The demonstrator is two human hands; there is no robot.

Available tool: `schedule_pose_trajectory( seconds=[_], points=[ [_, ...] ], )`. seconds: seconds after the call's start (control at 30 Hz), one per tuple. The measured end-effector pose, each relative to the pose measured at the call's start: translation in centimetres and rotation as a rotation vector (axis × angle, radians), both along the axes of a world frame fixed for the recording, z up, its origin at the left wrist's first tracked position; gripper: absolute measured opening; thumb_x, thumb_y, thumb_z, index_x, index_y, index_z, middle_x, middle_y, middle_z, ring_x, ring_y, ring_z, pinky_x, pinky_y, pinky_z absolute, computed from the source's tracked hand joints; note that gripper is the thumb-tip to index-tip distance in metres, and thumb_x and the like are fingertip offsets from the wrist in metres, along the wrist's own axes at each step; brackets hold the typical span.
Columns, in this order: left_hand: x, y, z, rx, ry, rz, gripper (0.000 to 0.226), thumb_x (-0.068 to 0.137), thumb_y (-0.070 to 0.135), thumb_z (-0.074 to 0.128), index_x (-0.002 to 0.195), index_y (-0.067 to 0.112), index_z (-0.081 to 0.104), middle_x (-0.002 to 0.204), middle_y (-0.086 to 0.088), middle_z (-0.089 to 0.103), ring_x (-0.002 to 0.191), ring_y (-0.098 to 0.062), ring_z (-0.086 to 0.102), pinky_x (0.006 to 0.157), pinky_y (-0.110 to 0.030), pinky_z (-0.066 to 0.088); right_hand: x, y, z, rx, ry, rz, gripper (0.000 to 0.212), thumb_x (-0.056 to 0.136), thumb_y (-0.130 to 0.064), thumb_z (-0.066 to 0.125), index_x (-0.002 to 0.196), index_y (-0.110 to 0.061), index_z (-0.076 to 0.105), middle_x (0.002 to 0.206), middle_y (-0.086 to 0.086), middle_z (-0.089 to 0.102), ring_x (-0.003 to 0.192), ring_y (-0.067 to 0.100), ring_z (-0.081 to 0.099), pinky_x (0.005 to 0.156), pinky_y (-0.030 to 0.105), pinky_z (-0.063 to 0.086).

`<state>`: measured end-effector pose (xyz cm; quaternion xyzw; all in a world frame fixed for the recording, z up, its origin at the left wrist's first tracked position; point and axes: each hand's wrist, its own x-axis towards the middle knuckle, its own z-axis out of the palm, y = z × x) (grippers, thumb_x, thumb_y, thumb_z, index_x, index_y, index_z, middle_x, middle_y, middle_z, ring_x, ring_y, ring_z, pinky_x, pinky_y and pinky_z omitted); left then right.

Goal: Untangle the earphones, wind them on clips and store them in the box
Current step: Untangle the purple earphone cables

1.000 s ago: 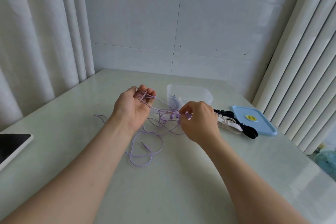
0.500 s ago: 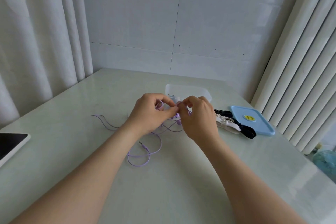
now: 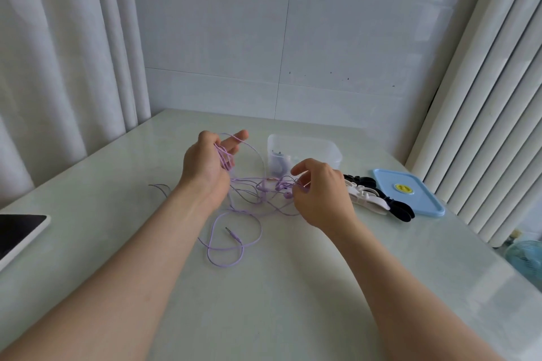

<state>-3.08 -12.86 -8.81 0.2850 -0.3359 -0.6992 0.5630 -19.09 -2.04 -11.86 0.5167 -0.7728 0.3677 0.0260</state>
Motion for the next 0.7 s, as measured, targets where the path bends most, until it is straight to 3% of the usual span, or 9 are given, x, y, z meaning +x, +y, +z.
schedule_pose_trajectory(
  seconds=[0.07, 0.1, 0.17, 0.27, 0.33, 0.37, 0.53, 0.63, 0.7],
  points=[
    [-0.1, 0.0, -0.2, -0.049, -0.034, 0.044, 0.020, 0.099, 0.007, 0.039, 0.081, 0.016, 0.040, 0.064, -0.006, 0.062, 0.064, -0.022, 0.057, 0.060, -0.030, 0.040, -0.1, -0.1, 0.1, -0.056, -0.009, -0.011, 0.023, 0.093, -0.008, 0.060, 0.108, -0.020, 0.074, 0.078, -0.009, 0.067, 0.088, 0.024, 0.067, 0.075, 0.035, 0.055],
    [-0.1, 0.1, -0.4, -0.158, -0.200, 0.116, 0.020, 0.099, 0.010, 0.041, 0.080, 0.016, 0.041, 0.062, 0.000, 0.052, 0.059, -0.019, 0.051, 0.060, -0.031, 0.039, -0.1, -0.1, 0.2, -0.087, -0.020, -0.020, 0.022, 0.095, -0.009, 0.059, 0.106, -0.020, 0.075, 0.077, -0.009, 0.068, 0.085, 0.024, 0.068, 0.075, 0.036, 0.056],
    [-0.1, 0.5, -1.1, -0.425, -0.555, 0.268, 0.013, 0.099, 0.018, 0.050, 0.089, 0.017, 0.042, 0.068, 0.005, 0.046, 0.058, -0.015, 0.043, 0.059, -0.031, 0.038, -0.2, -0.1, 0.3, -0.155, -0.048, -0.033, 0.022, 0.096, -0.010, 0.057, 0.104, -0.022, 0.074, 0.076, -0.008, 0.071, 0.079, 0.024, 0.070, 0.072, 0.040, 0.058],
    [0.3, 1.5, -1.4, -0.772, -0.749, 0.430, 0.018, 0.098, 0.014, 0.057, 0.110, 0.015, 0.045, 0.079, 0.000, 0.049, 0.068, -0.009, 0.054, 0.066, -0.015, 0.043, -0.4, 0.0, 0.6, -0.239, -0.058, -0.074, 0.020, 0.099, -0.013, 0.055, 0.104, -0.023, 0.070, 0.075, -0.010, 0.069, 0.077, 0.026, 0.069, 0.072, 0.042, 0.057],
    [0.5, 1.5, -1.6, -0.973, -0.892, 0.488, 0.024, 0.094, 0.005, 0.055, 0.114, 0.018, 0.053, 0.090, 0.001, 0.050, 0.083, -0.018, 0.062, 0.082, -0.029, 0.052, -0.7, 0.0, 0.8, -0.281, -0.066, -0.097, 0.018, 0.102, -0.016, 0.052, 0.105, -0.025, 0.067, 0.075, -0.010, 0.069, 0.078, 0.027, 0.069, 0.073, 0.042, 0.056],
    [0.6, 1.3, -1.6, -1.030, -0.986, 0.492, 0.027, 0.091, 0.002, 0.055, 0.111, 0.020, 0.059, 0.094, 0.001, 0.049, 0.083, -0.022, 0.060, 0.082, -0.037, 0.051, -0.9, 0.0, 0.8, -0.292, -0.069, -0.111, 0.016, 0.102, -0.017, 0.051, 0.106, -0.026, 0.064, 0.077, -0.009, 0.070, 0.081, 0.028, 0.069, 0.074, 0.043, 0.055],
    [1.0, 0.8, -2.1, -0.999, -1.490, 0.403, 0.032, 0.084, 0.006, 0.054, 0.081, 0.029, 0.077, 0.101, 0.002, 0.040, 0.100, -0.026, 0.045, 0.080, -0.036, 0.022, -1.3, 0.1, 0.9, -0.390, -0.048, -0.173, 0.012, 0.104, -0.016, 0.046, 0.112, -0.024, 0.044, 0.074, -0.005, 0.069, 0.073, 0.036, 0.063, 0.062, 0.044, 0.050],
    [1.5, 0.7, -1.8, -1.013, -1.633, 0.411, 0.026, 0.087, 0.017, 0.051, 0.072, 0.023, 0.071, 0.102, 0.002, 0.041, 0.101, -0.030, 0.037, 0.077, -0.037, 0.020, -1.6, 0.3, 1.2, -0.382, -0.044, -0.224, 0.011, 0.104, -0.018, 0.042, 0.107, -0.028, 0.043, 0.072, -0.001, 0.067, 0.067, 0.038, 0.061, 0.056, 0.043, 0.048],
    [1.4, 0.9, -1.6, -1.013, -1.679, 0.359, 0.030, 0.089, 0.038, 0.054, 0.067, 0.025, 0.069, 0.100, 0.006, 0.040, 0.102, -0.027, 0.032, 0.078, -0.037, 0.019, -1.8, 0.4, 1.2, -0.358, -0.081, -0.238, 0.010, 0.104, -0.019, 0.043, 0.107, -0.028, 0.046, 0.076, 0.000, 0.069, 0.071, 0.036, 0.061, 0.059, 0.042, 0.048]
  ],
)
